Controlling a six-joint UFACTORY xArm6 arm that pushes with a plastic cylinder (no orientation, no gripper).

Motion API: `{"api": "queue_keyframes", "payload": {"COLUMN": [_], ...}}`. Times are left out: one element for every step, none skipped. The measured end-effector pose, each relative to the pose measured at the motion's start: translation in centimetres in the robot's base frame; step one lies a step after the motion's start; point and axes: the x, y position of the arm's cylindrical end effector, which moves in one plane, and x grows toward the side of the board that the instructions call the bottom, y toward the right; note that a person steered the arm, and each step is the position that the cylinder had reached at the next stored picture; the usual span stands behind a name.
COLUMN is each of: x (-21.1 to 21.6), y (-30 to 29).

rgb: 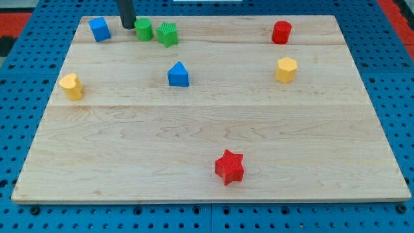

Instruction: Move the green circle to the left of the yellow hexagon

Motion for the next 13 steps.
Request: {"api": "queue_keyframes", "payload": {"x": [-0.6, -1.4, -0.6, 2.1, 4.5, 7.0, 7.9, 8.7, 9.4, 9.4, 8.5, 7.1, 7.1], "y": [-0.9, -0.6, 1.9, 2.0, 2.2, 2.5, 5.4, 9.6, 12.9, 13.3, 12.4, 12.3, 14.2]}}
